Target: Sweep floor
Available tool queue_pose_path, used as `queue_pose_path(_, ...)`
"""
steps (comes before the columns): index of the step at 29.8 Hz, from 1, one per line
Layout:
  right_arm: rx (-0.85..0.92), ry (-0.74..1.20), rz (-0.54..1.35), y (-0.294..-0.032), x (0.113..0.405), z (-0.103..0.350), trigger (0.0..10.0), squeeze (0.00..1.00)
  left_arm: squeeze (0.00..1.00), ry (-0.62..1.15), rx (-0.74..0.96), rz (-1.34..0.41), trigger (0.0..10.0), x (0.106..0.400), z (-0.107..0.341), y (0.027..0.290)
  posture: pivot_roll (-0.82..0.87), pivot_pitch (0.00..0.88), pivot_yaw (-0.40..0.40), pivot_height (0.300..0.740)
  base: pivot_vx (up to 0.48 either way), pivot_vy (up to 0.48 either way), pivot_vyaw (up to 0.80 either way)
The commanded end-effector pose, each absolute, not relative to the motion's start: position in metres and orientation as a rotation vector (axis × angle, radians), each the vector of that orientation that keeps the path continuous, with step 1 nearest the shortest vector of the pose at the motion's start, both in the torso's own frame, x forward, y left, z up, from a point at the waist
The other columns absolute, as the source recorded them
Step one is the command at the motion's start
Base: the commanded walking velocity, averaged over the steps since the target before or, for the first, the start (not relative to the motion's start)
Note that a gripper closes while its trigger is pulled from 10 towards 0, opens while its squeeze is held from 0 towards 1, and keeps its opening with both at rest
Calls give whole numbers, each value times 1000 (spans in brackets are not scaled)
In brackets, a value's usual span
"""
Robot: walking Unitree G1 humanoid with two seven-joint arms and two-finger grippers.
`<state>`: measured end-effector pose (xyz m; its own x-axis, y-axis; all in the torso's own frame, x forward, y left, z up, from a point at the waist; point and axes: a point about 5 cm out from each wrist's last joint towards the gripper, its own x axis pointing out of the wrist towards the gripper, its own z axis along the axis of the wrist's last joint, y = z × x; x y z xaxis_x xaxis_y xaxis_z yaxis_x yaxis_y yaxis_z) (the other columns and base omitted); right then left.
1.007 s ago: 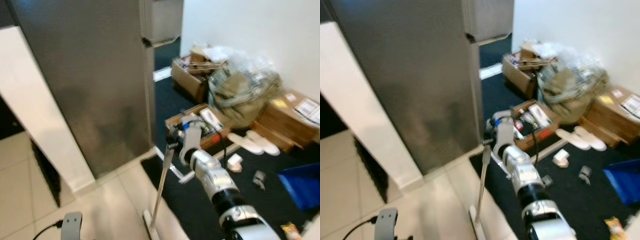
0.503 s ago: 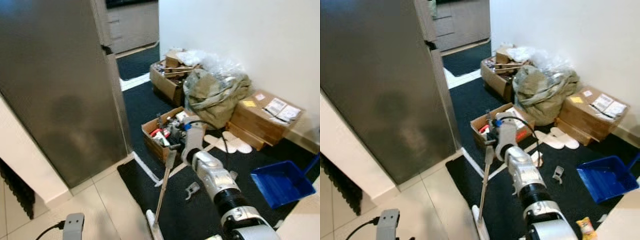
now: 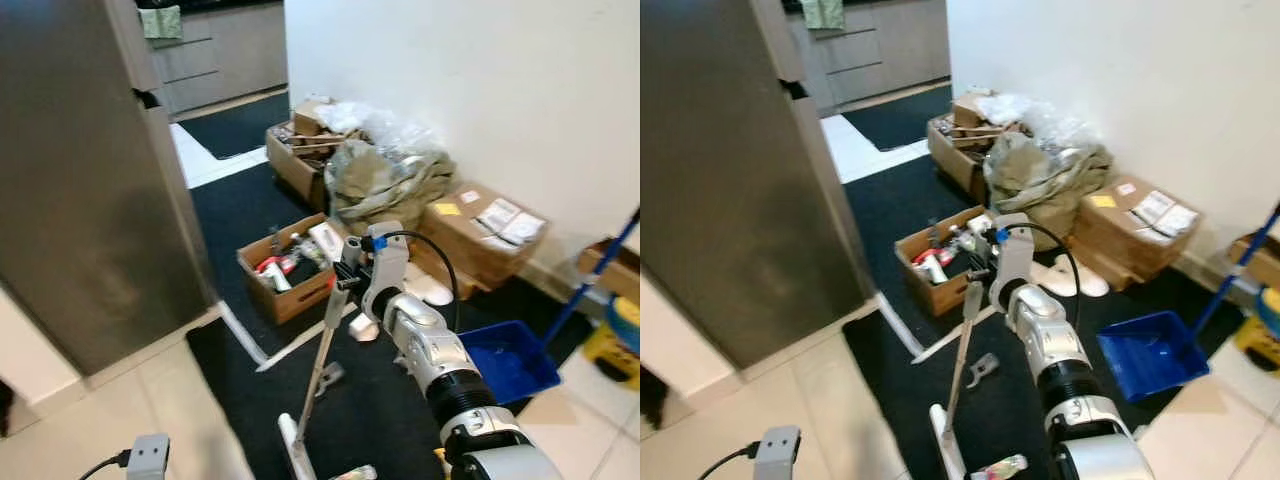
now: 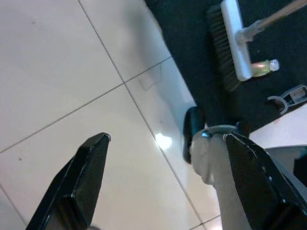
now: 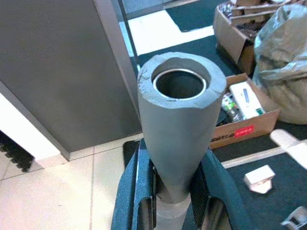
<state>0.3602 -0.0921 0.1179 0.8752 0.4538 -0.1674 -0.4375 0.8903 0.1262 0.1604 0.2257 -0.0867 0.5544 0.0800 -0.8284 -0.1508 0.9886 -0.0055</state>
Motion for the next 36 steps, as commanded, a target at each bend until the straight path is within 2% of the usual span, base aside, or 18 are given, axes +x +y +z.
queue_pose_path(1, 97, 157, 491, -85, 362, 127, 10000, 0, 0, 992, -64, 147, 10000, 156, -88, 230, -2, 0, 20, 740, 0, 0, 0)
queue_pose_path(6, 110, 143, 512, -83, 363, 131, 10000, 0, 0, 988, -64, 146, 10000, 157, -88, 229, -2, 0, 20, 740, 0, 0, 0)
queue_pose_path(13, 152, 126, 553, -81, 363, 137, 10000, 0, 0, 979, -75, 146, 10000, 158, -87, 228, -3, 0, 22, 740, 0, -415, 0)
queue_pose_path(30, 132, 174, 686, -66, 354, 127, 10000, 0, 0, 989, -69, 160, 10000, 155, -88, 232, -4, 0, 18, 740, 0, 0, 0)
queue_pose_path(36, 223, 217, 671, -71, 353, 118, 10000, 0, 0, 989, -65, 155, 10000, 154, -88, 231, -3, 0, 11, 740, 0, 0, 0)
